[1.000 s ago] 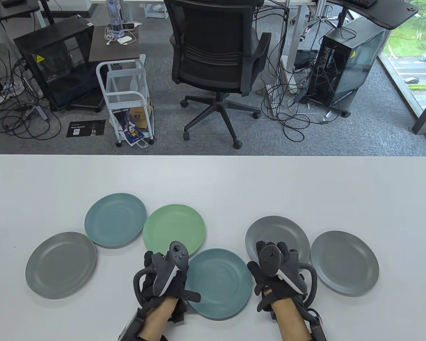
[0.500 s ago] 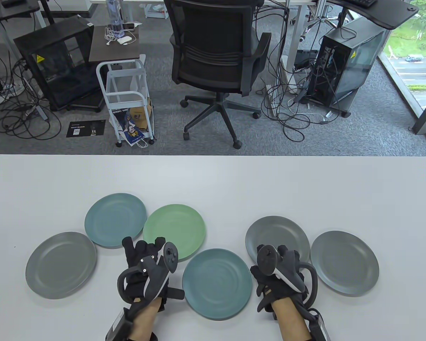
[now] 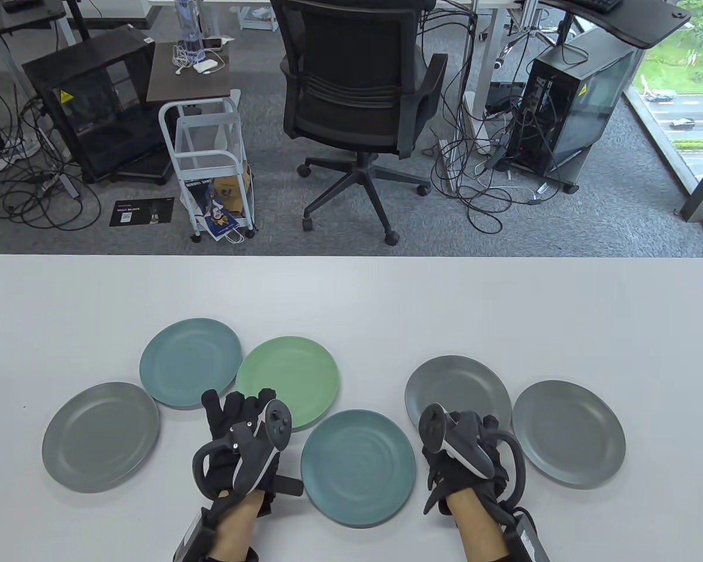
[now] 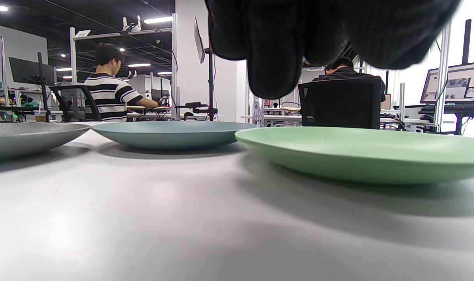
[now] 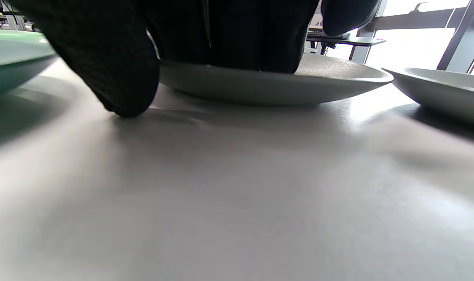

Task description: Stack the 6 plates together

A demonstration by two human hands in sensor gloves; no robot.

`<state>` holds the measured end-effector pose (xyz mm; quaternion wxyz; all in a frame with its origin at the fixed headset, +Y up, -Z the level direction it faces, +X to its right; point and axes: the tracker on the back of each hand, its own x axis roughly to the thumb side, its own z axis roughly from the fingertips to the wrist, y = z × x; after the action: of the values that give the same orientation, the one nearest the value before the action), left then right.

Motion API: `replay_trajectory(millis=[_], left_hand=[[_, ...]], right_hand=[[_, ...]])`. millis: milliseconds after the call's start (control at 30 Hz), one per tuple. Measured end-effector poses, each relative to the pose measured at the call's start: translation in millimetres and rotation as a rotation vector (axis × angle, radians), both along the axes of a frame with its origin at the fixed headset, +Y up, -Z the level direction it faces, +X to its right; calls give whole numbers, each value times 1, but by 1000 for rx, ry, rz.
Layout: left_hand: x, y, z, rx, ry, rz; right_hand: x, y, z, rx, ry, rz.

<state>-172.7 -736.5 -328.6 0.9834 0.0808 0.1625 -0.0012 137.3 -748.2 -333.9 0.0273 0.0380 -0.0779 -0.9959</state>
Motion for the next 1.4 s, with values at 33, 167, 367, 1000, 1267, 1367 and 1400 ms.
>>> replay_trajectory(millis=[33, 167, 367, 1000, 1267, 1367, 1400], left_hand=[[0, -1, 0, -3, 0, 2], [-1, -1, 0, -11, -2, 13], [-3, -1, 0, -13, -2, 33], [-14, 2, 0, 27, -42, 317], [-21, 5, 3, 70, -32, 554], [-24, 4, 5, 64, -27, 753], [-25, 4, 5, 60, -29, 787]], right_hand=[[0, 0, 0, 6, 3, 4], [-4, 2, 1, 48, 24, 31], [-8, 11, 5, 165, 23, 46], [-21, 34, 32, 719, 124, 4], [-38, 35, 39, 762, 255, -82], [-46, 38, 42, 761, 300, -98], [-48, 38, 43, 758, 310, -102]])
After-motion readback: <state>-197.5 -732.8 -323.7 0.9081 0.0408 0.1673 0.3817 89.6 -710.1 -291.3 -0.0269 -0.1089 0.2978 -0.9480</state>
